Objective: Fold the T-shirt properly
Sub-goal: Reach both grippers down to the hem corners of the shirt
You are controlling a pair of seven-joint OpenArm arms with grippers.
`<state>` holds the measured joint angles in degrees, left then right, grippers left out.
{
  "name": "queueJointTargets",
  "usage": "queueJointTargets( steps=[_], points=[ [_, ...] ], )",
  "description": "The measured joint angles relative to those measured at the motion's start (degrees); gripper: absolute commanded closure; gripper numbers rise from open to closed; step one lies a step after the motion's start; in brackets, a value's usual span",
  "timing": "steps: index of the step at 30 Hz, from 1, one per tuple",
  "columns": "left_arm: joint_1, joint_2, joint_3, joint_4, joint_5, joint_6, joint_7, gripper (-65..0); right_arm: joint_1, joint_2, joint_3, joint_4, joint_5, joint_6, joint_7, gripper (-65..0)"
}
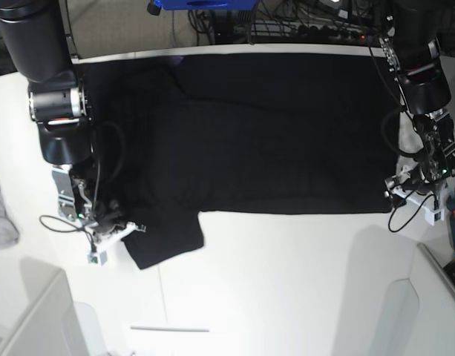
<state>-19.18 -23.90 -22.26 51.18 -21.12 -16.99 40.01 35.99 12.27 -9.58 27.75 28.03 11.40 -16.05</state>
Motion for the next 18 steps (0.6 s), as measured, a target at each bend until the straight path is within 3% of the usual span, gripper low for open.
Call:
queueJointTargets(
  steps=[6,13,16,18],
  points=[
    [-4.5,0.2,6.0,-4.5,-0.3,0.0,-0.8,-50.2,0.0,0.0,0.0,0.0,0.0,0.0,0.0,0.0],
    [-4.6,1.8,7.3,-4.6,-0.3,0.0,-3.6,-48.9,0.0,0.0,0.0,0.0,0.0,0.0,0.0,0.0],
    [-3.6,2.8,7.2,-4.3,-0.3,0.1,-5.6,-36.7,-0.1,0.0,0.0,0.0,0.0,0.0,0.0,0.0],
    [-3.3,3.1,7.2,-4.3,-0.8,0.1,-5.8,-24.7,-0.4,0.0,0.0,0.0,0.1,0.0,0.6,0.0]
  ],
)
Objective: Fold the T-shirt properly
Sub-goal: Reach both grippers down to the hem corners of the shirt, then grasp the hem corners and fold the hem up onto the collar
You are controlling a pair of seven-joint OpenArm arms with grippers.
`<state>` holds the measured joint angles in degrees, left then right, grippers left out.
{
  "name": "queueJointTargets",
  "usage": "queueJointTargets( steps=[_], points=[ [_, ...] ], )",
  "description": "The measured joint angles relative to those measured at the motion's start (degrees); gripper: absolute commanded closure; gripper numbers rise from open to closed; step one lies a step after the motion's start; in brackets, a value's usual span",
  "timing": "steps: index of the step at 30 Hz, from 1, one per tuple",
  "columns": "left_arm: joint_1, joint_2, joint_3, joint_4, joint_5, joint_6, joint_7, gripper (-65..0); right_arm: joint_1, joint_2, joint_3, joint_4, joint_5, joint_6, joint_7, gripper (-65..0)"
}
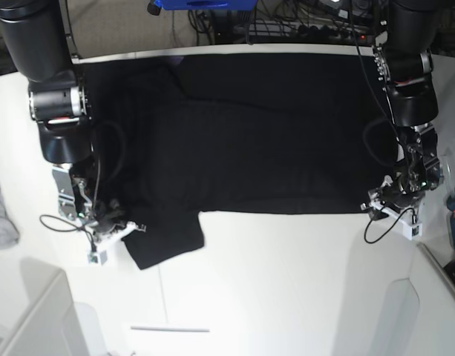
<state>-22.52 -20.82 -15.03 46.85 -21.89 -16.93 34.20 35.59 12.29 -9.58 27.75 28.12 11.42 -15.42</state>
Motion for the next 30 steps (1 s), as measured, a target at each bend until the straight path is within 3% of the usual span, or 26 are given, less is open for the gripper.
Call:
queueJointTargets(
  steps=[4,8,12,16,20,25,30],
  points=[
    [0.7,0.0,0.0,0.0,-0.8,-0.2,-0.3,0.0,-0.3,0.1,0.0,0.0,0.1,0.1,0.9,0.0],
    [0.8,0.0,0.0,0.3,-1.1,-0.4,0.3,0.0,-1.7,0.2,0.0,0.2,0.4,0.2,5.1,0.0],
    [1.3,-0.2,-0.6,0.4,-1.3,-7.5,1.2,0.0,-1.7,0.3,0.0,0.8,0.2,0.2,4.2,0.0],
    [4.5,0.0,-0.6,5.8,-0.9,-7.6,3.0,0.0,-5.9,2.2,0.0,8.3,-0.3,-0.3,2.5,0.0],
    [9.6,0.8,-4.0,13.6,-0.3,-7.6,5.3,0.0,-10.7,3.7,0.3,18.4,-0.6,-0.9,-2.1,0.0],
    [12.5,0.7,-5.9,21.7,0.2,-7.5,9.7,0.0,-15.6,2.6,10.3,31.1,-0.2,-0.4,-6.8,0.0],
    [16.5,1.4,-12.2,32.3,0.0,-9.0,14.3,0.0,-21.1,3.3,15.0,41.9,-1.0,-1.1,-12.3,0.0]
  ],
)
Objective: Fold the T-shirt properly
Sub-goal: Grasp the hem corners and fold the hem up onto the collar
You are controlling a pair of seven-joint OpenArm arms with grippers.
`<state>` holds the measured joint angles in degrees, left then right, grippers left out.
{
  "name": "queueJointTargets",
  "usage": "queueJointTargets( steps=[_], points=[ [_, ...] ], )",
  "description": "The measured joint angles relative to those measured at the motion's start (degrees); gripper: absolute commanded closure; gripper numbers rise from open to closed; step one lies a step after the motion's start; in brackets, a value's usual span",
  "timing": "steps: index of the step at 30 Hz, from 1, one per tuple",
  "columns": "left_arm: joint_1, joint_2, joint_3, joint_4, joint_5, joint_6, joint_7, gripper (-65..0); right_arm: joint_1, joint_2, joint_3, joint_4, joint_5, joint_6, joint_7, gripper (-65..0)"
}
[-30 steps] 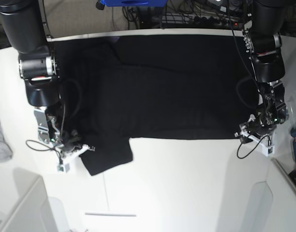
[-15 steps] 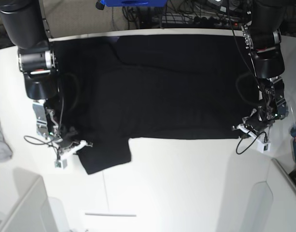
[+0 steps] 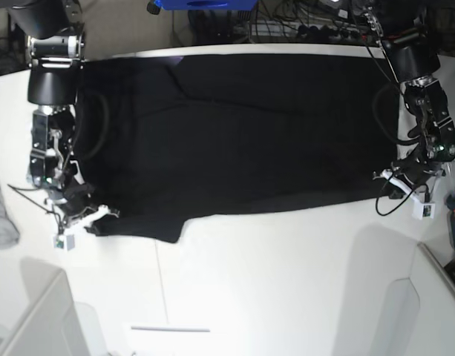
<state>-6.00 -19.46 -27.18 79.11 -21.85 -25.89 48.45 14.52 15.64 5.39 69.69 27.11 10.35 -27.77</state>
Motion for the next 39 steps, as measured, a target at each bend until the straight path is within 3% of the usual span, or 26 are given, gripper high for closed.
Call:
queueJointTargets(
  steps=[6,11,21,25,28,39],
  points=[
    [3.7,2.8,-5.1,9.6,-0.4,-3.3,5.7,0.0,-5.9,-0.9,4.0,8.6,0.5,0.6,-3.4,0.0],
    [8.2,2.7,-7.2,14.1,0.2,-5.5,7.4,0.0,-12.4,-3.1,9.7,16.6,0.5,0.7,-6.3,0.0],
    [17.5,3.1,-7.1,22.6,-0.8,-5.7,7.1,0.0,-23.8,-6.8,15.0,32.2,0.5,0.7,-9.1,0.0],
    [19.8,3.3,-7.1,23.5,-6.7,-5.9,7.1,0.0,-28.0,-8.2,16.5,36.7,0.3,0.6,-8.9,0.0],
    [21.0,3.2,-7.1,23.5,-7.4,-5.9,7.1,0.0,-31.1,-9.9,17.6,38.9,0.7,0.8,-9.0,0.0],
    [24.7,3.1,-11.7,25.9,-8.2,-5.9,6.9,0.0,-39.1,-10.3,19.3,43.6,0.5,0.8,-8.9,0.0]
  ],
)
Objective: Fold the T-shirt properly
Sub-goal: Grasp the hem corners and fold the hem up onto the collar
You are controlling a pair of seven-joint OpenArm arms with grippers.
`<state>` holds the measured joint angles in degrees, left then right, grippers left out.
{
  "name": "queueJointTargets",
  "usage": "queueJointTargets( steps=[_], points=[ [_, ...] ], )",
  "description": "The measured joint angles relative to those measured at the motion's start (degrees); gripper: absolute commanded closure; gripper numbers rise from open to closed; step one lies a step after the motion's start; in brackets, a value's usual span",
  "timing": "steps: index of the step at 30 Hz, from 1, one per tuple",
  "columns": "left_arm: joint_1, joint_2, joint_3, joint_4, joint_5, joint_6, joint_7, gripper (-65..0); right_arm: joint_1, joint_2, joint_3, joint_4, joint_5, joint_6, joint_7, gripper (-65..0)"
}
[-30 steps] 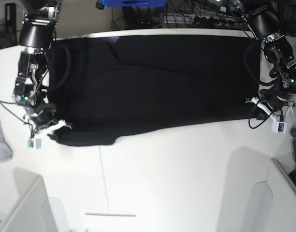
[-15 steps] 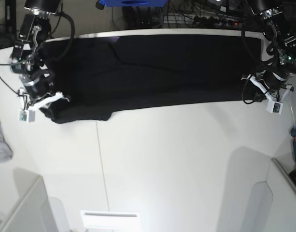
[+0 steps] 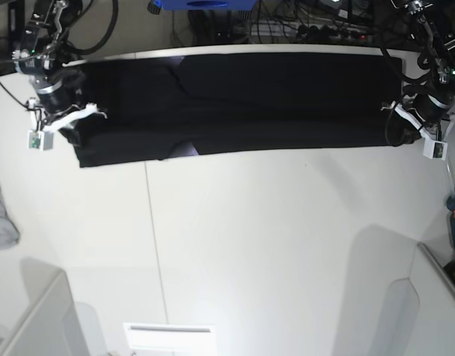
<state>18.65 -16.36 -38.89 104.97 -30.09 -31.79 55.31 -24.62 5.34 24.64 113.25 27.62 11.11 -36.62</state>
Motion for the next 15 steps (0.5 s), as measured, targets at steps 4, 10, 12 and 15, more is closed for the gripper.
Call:
queueJointTargets(
  steps=[4,10,12,15],
  points=[
    [1.2,0.2,0.3,0.6,0.0,0.0,0.1,0.0,-2.2,-1.3,0.0,0.6,0.0,0.0,0.1,0.0],
    [3.1,0.1,0.3,0.6,0.0,0.0,0.2,0.0,-5.1,-1.3,0.0,1.0,0.2,0.0,0.8,0.0],
    [3.7,0.0,0.3,0.6,0.1,0.0,-0.2,0.0,-6.5,-2.0,0.0,1.0,0.1,0.0,0.5,0.0],
    [4.4,0.0,0.3,0.5,0.4,0.0,0.0,0.0,-8.0,-2.4,0.0,1.0,0.2,0.0,0.4,0.0]
  ],
)
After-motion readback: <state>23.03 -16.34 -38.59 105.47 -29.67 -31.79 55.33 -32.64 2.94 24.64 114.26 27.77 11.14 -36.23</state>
